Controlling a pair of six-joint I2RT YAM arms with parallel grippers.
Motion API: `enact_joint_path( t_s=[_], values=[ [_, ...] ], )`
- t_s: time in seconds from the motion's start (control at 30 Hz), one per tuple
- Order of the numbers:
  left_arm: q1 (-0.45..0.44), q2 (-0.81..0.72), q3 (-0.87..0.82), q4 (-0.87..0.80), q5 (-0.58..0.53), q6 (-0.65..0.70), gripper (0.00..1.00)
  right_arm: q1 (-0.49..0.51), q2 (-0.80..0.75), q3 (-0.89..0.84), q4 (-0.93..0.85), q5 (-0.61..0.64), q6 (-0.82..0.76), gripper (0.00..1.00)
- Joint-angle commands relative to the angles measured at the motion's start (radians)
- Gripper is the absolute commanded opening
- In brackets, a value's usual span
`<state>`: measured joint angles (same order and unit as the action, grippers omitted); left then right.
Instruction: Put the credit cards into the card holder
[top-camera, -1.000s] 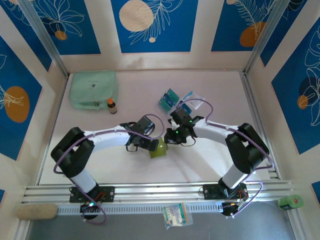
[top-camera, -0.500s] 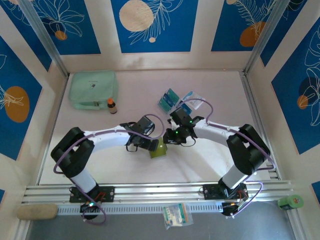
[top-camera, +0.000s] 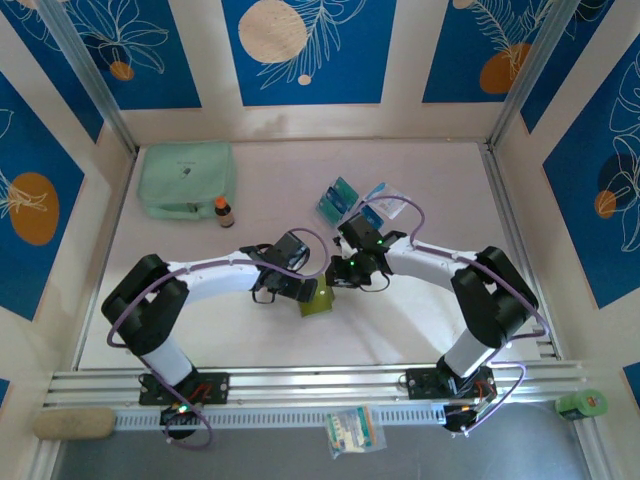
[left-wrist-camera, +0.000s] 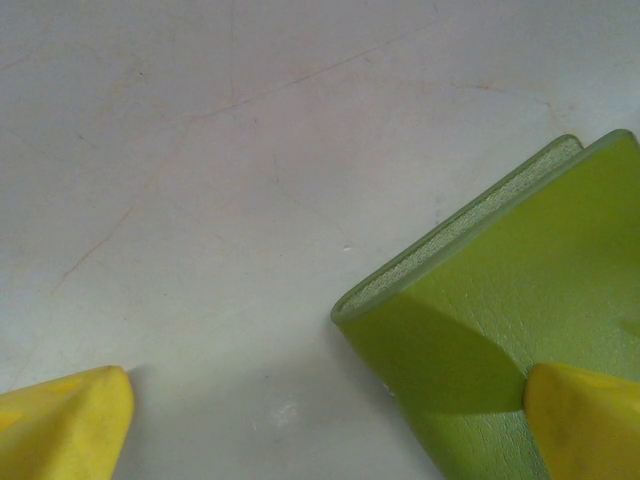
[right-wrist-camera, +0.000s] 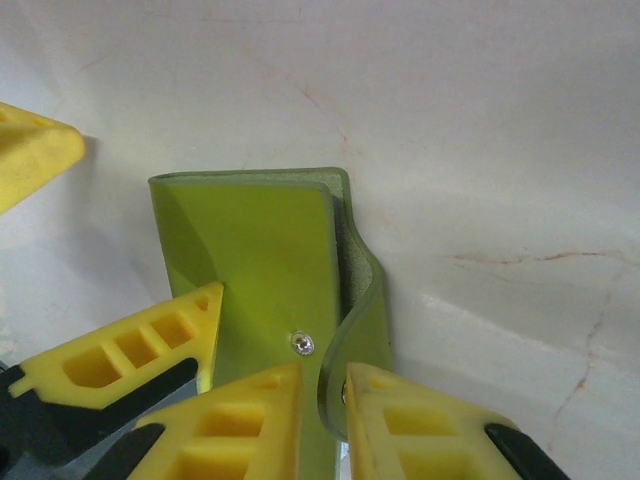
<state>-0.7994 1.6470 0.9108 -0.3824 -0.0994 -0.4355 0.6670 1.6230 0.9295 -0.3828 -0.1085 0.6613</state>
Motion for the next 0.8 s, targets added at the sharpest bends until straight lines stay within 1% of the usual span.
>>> enact_joint_path(
  t_s=[0.0, 0.17, 0.3, 0.6, 0.77],
  values=[
    [-0.012, 0.022, -0.021, -0.043, -0.028, 0.021, 1.0, -0.004, 0.014, 0.012, -0.013, -0.006, -0.009, 0.19],
    [-0.011, 0.02, -0.023, -0.041, -0.028, 0.02, 1.0, -0.007, 0.021, 0.005, -0.011, -0.007, -0.011, 0.18],
    [-0.013, 0.019, -0.023, -0.043, -0.028, 0.022, 1.0, -0.009, 0.017, -0.004, -0.008, -0.007, -0.009, 0.1],
    [-0.012, 0.017, -0.024, -0.04, -0.028, 0.021, 1.0, -0.013, 0.027, -0.013, -0.014, 0.002, -0.02, 0.09],
    [-0.011, 0.016, -0.026, -0.04, -0.028, 0.022, 1.0, -0.012, 0.03, -0.018, -0.017, 0.009, -0.027, 0.03]
  ],
)
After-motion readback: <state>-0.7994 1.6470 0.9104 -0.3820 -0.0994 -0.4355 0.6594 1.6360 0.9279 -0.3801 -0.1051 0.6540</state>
